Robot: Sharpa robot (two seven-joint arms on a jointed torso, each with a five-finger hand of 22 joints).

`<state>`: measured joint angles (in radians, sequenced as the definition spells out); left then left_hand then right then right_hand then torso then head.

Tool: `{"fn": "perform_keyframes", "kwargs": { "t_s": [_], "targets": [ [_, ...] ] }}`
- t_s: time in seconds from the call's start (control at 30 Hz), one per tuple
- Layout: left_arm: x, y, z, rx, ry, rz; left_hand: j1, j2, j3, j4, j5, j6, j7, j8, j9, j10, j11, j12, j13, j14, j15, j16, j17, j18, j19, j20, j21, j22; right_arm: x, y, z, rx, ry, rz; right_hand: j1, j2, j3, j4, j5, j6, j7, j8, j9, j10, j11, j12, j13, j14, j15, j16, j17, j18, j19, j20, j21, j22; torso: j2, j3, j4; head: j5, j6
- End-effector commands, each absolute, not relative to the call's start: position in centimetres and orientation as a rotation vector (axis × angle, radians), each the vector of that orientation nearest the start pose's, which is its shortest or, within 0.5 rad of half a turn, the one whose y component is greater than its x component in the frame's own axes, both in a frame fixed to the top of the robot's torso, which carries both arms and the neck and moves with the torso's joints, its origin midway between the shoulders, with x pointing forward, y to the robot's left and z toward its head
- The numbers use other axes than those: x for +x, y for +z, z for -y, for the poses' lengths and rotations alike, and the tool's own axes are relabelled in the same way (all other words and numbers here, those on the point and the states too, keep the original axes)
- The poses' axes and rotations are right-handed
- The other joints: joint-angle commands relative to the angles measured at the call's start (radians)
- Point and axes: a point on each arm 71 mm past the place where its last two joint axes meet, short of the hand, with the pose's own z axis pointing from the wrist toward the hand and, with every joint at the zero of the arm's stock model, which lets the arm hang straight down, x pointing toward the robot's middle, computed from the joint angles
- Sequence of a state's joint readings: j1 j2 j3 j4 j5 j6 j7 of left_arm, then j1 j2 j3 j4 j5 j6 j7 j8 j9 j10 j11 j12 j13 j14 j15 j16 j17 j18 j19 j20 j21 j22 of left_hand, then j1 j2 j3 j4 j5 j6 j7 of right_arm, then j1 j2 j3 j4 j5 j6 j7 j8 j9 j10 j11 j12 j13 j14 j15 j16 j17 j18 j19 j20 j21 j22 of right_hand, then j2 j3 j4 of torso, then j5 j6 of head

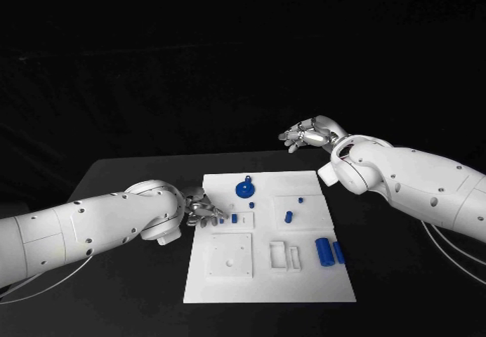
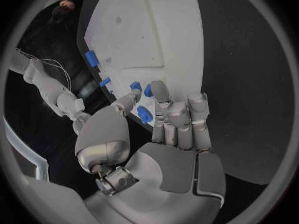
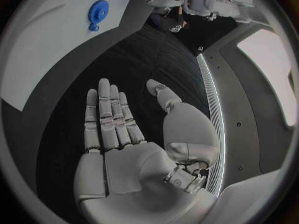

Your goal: Assemble the parts on the task board

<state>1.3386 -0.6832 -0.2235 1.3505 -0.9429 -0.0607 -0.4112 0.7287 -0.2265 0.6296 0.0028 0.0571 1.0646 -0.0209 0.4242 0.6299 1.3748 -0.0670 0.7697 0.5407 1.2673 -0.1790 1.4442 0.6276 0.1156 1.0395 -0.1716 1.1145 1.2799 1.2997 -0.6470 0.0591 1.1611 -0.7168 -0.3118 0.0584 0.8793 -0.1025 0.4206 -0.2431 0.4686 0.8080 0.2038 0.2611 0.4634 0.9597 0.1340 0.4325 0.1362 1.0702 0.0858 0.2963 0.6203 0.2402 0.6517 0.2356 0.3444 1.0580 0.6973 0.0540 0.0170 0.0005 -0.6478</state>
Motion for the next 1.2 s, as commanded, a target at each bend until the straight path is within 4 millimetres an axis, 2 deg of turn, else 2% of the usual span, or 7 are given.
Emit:
{"fn": "perform_keyframes", "kwargs": {
  "t_s": [0.03, 0.5, 0.6, 0.7, 0.83, 0.9, 1.2],
  "targets": [
    [51.4, -22.2, -19.4, -0.358, -0.503, -2.176, 0.002, -0.012, -0.001, 0.013, -0.004, -0.091, 0.075, -0.006, -0.007, 0.000, 0.008, -0.008, -0.004, -0.002, 0.010, -0.005, -0.003, -0.001, -0.005, -0.091, -0.007, -0.002, 57.5, -12.0, 21.4, 0.549, 1.011, -1.528, -0.007, -0.003, -0.002, 0.002, 0.006, -0.007, 0.001, 0.005, -0.002, 0.002, 0.006, 0.003, -0.001, -0.001, 0.008, -0.004, -0.001, 0.017, -0.001, 0.004, -0.006, 0.001, 0.000, 0.0004, 0.0005, -0.001, 0.001],
    [52.3, -19.8, -19.8, -0.500, -0.682, -2.011, 0.050, -0.026, -0.016, 0.036, -0.006, -0.139, 0.089, -0.001, 0.010, -0.072, 0.022, -0.056, -0.036, -0.038, 0.024, -0.062, -0.031, -0.006, -0.041, -0.075, -0.037, -0.016, 57.5, -12.1, 21.6, 0.551, 1.008, -1.528, -0.007, -0.003, -0.002, 0.002, 0.007, -0.008, 0.001, 0.005, -0.002, 0.002, 0.007, 0.003, -0.003, -0.001, 0.008, -0.005, -0.001, 0.018, -0.002, 0.004, -0.006, 0.001, -0.001, 0.0020, 0.0004, -0.002, 0.010],
    [52.6, -18.9, -19.4, -0.510, -0.780, -1.920, 0.114, -0.004, -0.018, -0.012, 0.000, -0.146, 0.099, 0.002, 0.014, -0.124, 0.034, -0.085, -0.051, -0.082, 0.037, -0.104, -0.049, -0.017, -0.085, -0.061, -0.067, -0.024, 57.6, -12.1, 21.6, 0.552, 1.006, -1.527, -0.007, -0.002, -0.002, 0.002, 0.007, -0.008, 0.001, 0.005, -0.002, 0.002, 0.007, 0.003, -0.003, -0.001, 0.008, -0.005, -0.001, 0.018, -0.002, 0.004, -0.006, 0.001, -0.001, 0.0019, 0.0004, -0.002, 0.013],
    [52.7, -18.4, -18.9, -0.483, -0.833, -1.857, 0.236, 0.035, -0.015, -0.132, 0.098, -0.156, 0.117, 0.000, 0.013, -0.182, 0.055, -0.119, -0.070, -0.137, 0.059, -0.151, -0.068, -0.040, -0.141, -0.039, -0.104, -0.033, 57.6, -12.1, 21.6, 0.552, 1.006, -1.528, -0.007, -0.002, -0.002, 0.002, 0.007, -0.008, 0.001, 0.005, -0.002, 0.002, 0.007, 0.003, -0.003, -0.001, 0.008, -0.005, -0.001, 0.018, -0.002, 0.004, -0.006, 0.002, 0.000, 0.0018, -0.0001, -0.003, 0.015],
    [52.8, -17.7, -18.1, -0.388, -0.875, -1.784, 0.270, 0.058, -0.028, -0.186, 0.134, -0.167, 0.128, -0.012, 0.000, -0.205, 0.068, -0.138, -0.083, -0.159, 0.071, -0.174, -0.078, -0.053, -0.163, -0.028, -0.126, -0.041, 57.6, -12.1, 21.7, 0.553, 1.005, -1.528, -0.007, -0.002, -0.002, 0.002, 0.007, -0.008, 0.001, 0.005, -0.002, 0.002, 0.007, 0.004, -0.003, -0.001, 0.008, -0.005, -0.001, 0.018, -0.002, 0.004, -0.006, 0.002, 0.000, 0.0020, -0.0004, -0.002, 0.017],
    [53.0, -17.4, -17.7, -0.326, -0.870, -1.759, 0.339, 0.063, -0.008, -0.252, 0.164, -0.172, 0.140, -0.018, -0.010, -0.246, 0.082, -0.173, -0.102, -0.190, 0.086, -0.204, -0.090, -0.061, -0.189, -0.018, -0.148, -0.048, 57.7, -12.1, 21.6, 0.553, 1.006, -1.527, -0.007, -0.002, -0.002, 0.002, 0.007, -0.008, 0.001, 0.005, -0.002, 0.002, 0.007, 0.004, -0.004, -0.001, 0.008, -0.005, -0.001, 0.018, -0.002, 0.004, -0.006, 0.002, 0.000, 0.0024, -0.0006, -0.002, 0.019],
    [53.2, -16.7, -14.6, -0.009, -0.828, -1.680, 0.441, 0.051, 0.006, -0.291, 0.122, -0.188, 0.164, -0.066, -0.064, -0.291, 0.127, -0.334, -0.194, -0.195, 0.125, -0.226, -0.096, -0.056, -0.199, 0.017, -0.165, -0.046, 57.7, -12.2, 21.4, 0.551, 1.010, -1.529, -0.007, -0.002, -0.002, 0.002, 0.007, -0.008, 0.001, 0.005, -0.003, 0.002, 0.007, 0.004, -0.004, -0.001, 0.008, -0.005, -0.001, 0.018, -0.002, 0.004, -0.006, 0.002, 0.000, 0.0024, -0.0011, -0.002, 0.023]
  ]
}}
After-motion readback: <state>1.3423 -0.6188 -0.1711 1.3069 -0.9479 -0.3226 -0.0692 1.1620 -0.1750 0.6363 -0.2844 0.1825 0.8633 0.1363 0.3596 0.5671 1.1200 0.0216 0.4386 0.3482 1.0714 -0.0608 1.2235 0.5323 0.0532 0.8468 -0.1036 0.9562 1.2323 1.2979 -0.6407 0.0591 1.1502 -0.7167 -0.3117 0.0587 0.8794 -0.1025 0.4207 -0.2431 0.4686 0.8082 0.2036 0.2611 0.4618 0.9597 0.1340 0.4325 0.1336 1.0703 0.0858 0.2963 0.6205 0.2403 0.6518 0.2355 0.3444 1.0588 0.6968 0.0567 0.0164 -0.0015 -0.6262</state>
